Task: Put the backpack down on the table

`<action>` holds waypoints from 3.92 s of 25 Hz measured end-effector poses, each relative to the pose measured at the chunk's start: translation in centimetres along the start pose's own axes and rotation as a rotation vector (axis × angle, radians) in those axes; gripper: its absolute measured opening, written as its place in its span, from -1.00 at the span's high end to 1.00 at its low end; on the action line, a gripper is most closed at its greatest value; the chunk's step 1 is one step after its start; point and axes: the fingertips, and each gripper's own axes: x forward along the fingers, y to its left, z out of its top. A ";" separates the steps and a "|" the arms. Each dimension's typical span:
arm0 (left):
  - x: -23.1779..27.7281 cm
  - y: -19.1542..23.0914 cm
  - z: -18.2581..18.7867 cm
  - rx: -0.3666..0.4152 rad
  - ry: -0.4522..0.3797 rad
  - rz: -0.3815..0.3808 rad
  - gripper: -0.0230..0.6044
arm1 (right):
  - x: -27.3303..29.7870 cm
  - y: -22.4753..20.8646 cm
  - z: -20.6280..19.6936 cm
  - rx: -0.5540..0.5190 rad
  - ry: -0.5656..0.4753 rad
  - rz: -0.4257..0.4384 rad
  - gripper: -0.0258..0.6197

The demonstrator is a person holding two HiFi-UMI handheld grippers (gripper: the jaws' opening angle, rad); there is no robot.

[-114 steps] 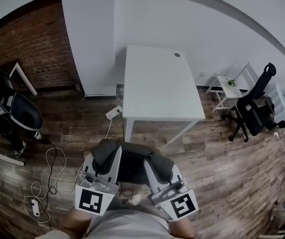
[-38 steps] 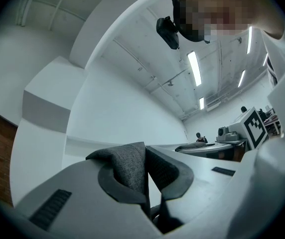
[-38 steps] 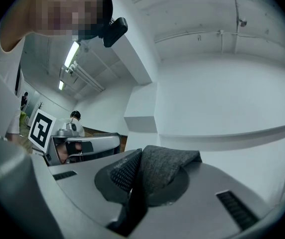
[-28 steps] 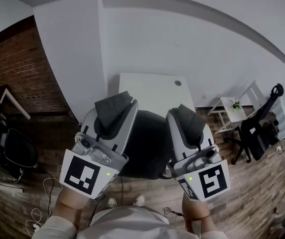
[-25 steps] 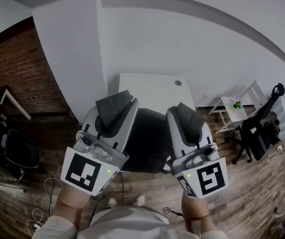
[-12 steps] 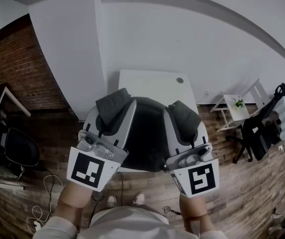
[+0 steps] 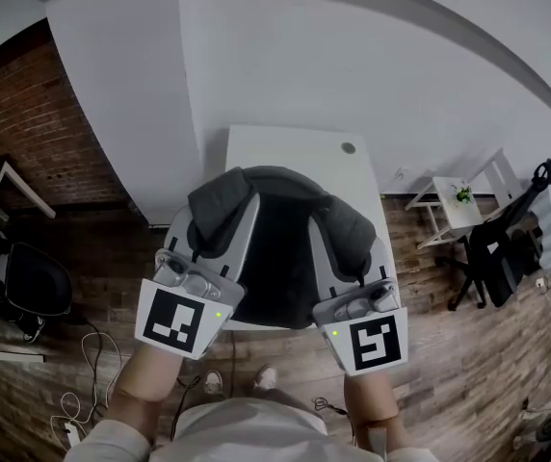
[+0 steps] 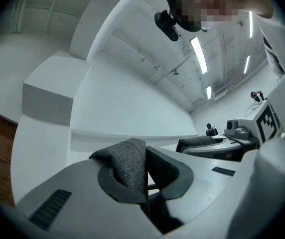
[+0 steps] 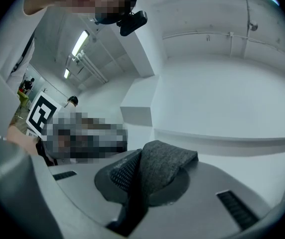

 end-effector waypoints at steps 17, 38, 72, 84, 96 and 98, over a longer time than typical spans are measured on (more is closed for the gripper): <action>1.0 1.1 -11.9 -0.017 0.174 0.034 0.79 | 0.6 0.4 -13.8 0.063 0.221 0.041 0.76; 4.8 2.1 -23.5 0.023 0.410 0.060 0.79 | 3.5 -3.0 -24.6 0.208 0.364 0.032 0.76; 9.5 4.9 -37.8 -0.041 0.635 0.108 0.75 | 8.5 -6.4 -36.2 0.091 0.484 -0.036 0.34; 9.8 5.9 -39.0 -0.059 0.644 0.137 0.61 | 9.0 -7.1 -37.8 0.069 0.506 -0.054 0.21; 9.5 5.5 -39.8 -0.119 0.647 0.112 0.38 | 9.0 -8.1 -37.8 0.112 0.504 -0.079 0.17; 9.5 5.3 -40.1 -0.122 0.654 0.106 0.28 | 8.8 -8.3 -38.0 0.131 0.517 -0.082 0.16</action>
